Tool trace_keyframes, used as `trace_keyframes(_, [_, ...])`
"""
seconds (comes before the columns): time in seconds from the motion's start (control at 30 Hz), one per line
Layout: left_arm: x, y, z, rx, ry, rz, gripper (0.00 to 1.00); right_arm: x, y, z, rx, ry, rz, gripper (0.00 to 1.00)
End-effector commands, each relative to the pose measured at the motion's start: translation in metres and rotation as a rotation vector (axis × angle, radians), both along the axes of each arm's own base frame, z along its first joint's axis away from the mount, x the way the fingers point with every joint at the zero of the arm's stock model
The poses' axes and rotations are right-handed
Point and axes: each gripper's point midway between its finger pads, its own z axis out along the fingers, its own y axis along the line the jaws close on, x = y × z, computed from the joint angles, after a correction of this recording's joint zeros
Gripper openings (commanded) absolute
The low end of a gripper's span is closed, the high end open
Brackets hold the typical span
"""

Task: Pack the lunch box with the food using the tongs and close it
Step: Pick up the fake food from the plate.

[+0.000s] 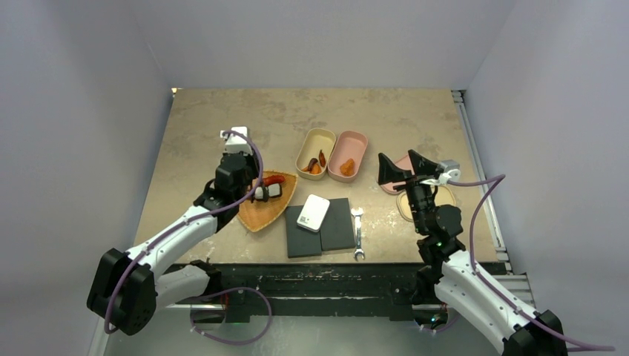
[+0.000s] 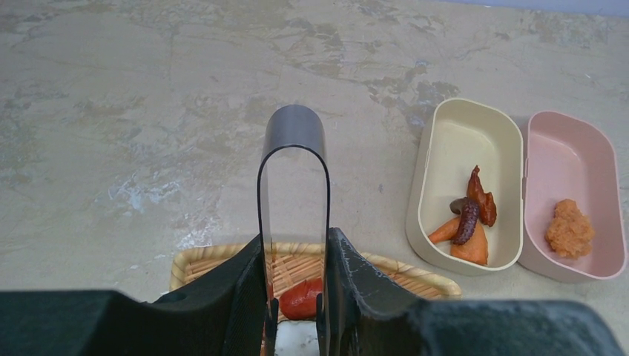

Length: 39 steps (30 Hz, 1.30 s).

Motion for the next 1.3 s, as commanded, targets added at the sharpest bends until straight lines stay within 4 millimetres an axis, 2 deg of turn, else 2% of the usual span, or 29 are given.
trace_keyframes(0.0, [-0.007,0.011,-0.008,0.040,0.026,0.027,0.28,-0.001,-0.002,0.008,0.020,-0.027,-0.010,0.99])
trace_keyframes(0.1, [-0.013,0.036,-0.007,0.092,0.040,0.141,0.26,-0.001,-0.002,0.007,0.021,-0.026,-0.010,0.99])
trace_keyframes(0.23, [-0.016,0.046,0.000,0.092,0.020,0.193,0.26,-0.001,-0.002,0.007,0.021,-0.027,-0.009,0.99])
trace_keyframes(0.67, [-0.009,0.012,-0.002,0.063,0.006,0.010,0.30,-0.001,-0.003,0.008,0.021,-0.028,-0.010,0.99])
trace_keyframes(1.27, [-0.005,0.022,0.009,0.033,-0.133,0.066,0.30,-0.001,-0.003,0.008,0.022,-0.029,-0.011,0.99])
